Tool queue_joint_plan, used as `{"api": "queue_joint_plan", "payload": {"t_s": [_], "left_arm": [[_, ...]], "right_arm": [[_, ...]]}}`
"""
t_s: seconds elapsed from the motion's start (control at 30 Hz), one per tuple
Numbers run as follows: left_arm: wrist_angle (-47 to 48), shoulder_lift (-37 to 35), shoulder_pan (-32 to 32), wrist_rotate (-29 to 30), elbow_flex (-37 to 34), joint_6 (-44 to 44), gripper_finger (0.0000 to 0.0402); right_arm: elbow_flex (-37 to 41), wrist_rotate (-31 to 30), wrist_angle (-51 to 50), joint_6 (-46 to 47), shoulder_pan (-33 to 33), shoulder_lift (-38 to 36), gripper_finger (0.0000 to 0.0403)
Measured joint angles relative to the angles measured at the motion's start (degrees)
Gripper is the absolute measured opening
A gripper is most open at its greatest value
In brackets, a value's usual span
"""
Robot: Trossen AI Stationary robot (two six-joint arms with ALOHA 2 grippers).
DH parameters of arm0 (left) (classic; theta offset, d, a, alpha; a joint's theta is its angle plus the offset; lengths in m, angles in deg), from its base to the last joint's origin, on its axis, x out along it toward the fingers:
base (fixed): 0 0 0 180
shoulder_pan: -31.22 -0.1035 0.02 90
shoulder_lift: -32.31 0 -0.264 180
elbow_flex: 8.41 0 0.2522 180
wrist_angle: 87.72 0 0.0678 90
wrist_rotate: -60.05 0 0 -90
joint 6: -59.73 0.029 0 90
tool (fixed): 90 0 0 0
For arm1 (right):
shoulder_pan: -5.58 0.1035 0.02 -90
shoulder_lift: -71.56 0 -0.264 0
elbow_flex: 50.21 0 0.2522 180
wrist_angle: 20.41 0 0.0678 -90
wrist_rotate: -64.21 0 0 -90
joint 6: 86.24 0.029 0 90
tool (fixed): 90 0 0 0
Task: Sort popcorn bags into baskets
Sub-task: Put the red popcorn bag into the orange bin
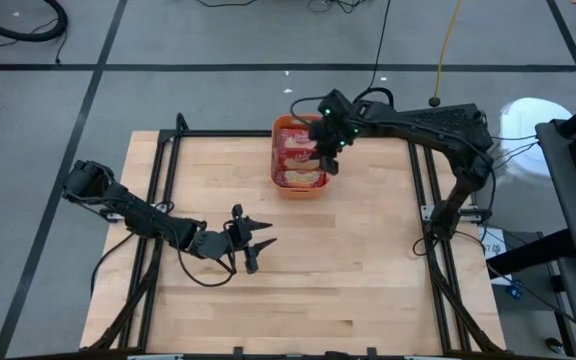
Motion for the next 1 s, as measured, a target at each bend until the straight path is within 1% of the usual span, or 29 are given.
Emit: {"api": "queue_joint_plan", "payload": {"t_s": [0.3,0.53,0.63,0.8,1.0], "left_arm": [[0.0,0.0,0.7,-0.3,0.0,0.3,0.0198],[0.0,0.0,0.7,-0.3,0.0,0.7,0.0198],[0.0,0.0,0.7,-0.3,0.0,0.3,0.0198],[0.0,0.0,0.7,-0.3,0.0,-0.2,0.0198],[0.0,0.0,0.7,-0.3,0.0,-0.2,0.0198]], "right_arm": [[0.0,0.0,1.6,0.0,-0.3,4.7,0.0022],[0.1,0.3,2.2,0.9,-0.2,4.8,0.0022],[0.1,3.1,2.2,1.6,-0.2,4.8,0.0023],[1.5,1.8,2.2,1.4,-0.1,4.8,0.0023],[3.7,4.7,3.5,3.7,-0.1,4.8,0.0023]]}}
